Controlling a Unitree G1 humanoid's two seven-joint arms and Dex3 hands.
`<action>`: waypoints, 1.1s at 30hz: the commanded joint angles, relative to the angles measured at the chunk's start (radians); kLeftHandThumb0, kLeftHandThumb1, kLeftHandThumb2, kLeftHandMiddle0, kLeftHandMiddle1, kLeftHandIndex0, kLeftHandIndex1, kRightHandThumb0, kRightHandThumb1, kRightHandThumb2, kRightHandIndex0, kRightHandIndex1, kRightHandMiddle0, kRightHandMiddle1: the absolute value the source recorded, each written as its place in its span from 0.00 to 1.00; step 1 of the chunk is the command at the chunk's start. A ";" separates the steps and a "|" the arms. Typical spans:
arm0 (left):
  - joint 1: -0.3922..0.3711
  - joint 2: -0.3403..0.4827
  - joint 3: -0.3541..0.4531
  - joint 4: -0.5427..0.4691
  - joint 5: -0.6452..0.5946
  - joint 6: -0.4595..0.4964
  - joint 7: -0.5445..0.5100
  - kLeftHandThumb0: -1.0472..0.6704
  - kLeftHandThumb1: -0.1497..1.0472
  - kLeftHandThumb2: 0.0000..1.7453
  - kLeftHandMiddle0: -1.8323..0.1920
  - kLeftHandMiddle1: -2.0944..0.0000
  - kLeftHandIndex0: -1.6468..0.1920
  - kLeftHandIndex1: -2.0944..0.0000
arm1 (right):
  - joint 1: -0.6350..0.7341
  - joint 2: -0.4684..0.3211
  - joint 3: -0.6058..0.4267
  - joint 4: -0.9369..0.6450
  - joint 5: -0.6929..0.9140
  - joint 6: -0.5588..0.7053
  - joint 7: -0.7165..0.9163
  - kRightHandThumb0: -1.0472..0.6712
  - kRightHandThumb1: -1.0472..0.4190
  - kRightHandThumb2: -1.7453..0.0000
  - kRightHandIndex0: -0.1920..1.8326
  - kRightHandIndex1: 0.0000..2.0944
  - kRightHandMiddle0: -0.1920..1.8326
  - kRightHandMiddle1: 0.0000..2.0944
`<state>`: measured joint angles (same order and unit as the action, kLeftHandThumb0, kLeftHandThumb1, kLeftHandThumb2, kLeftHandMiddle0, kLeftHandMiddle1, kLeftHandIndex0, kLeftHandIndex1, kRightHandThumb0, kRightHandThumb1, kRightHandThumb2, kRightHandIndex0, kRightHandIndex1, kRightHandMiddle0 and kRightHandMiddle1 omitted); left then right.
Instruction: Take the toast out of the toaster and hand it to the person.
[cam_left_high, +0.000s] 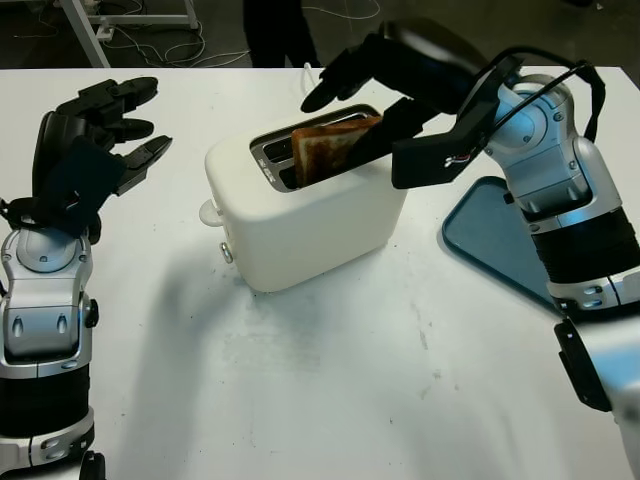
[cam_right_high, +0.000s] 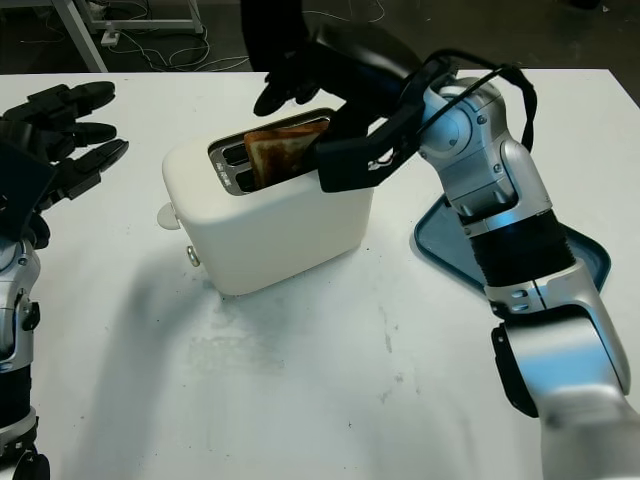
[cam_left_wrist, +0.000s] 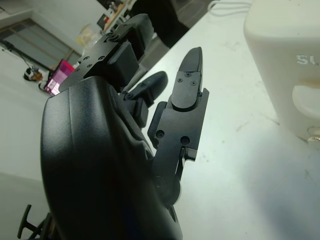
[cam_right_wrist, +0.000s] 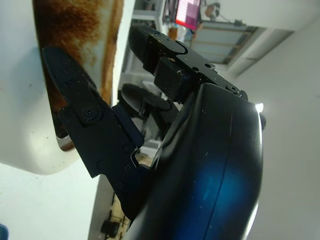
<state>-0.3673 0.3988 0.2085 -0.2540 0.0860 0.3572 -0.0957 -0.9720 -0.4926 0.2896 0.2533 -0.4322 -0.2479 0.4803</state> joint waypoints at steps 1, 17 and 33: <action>0.005 0.007 -0.001 -0.007 0.012 -0.002 0.007 0.50 0.89 0.04 0.71 0.62 0.54 0.96 | 0.011 0.003 0.011 0.009 -0.021 -0.032 -0.020 0.28 0.28 0.99 0.38 0.40 0.55 0.01; 0.009 0.007 0.003 -0.011 0.008 -0.003 0.005 0.50 0.89 0.04 0.71 0.62 0.53 0.96 | 0.009 -0.034 0.056 0.013 -0.143 -0.103 -0.028 0.32 0.29 1.00 0.53 0.70 0.69 0.08; 0.012 0.000 0.010 -0.010 -0.002 -0.004 0.006 0.51 0.89 0.05 0.71 0.62 0.54 0.96 | 0.028 -0.029 0.060 0.068 -0.180 -0.213 -0.145 0.42 0.21 1.00 0.63 0.78 0.65 0.14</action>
<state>-0.3661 0.3980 0.2110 -0.2552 0.0850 0.3570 -0.0952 -0.9653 -0.5221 0.3464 0.3063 -0.6139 -0.4348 0.3481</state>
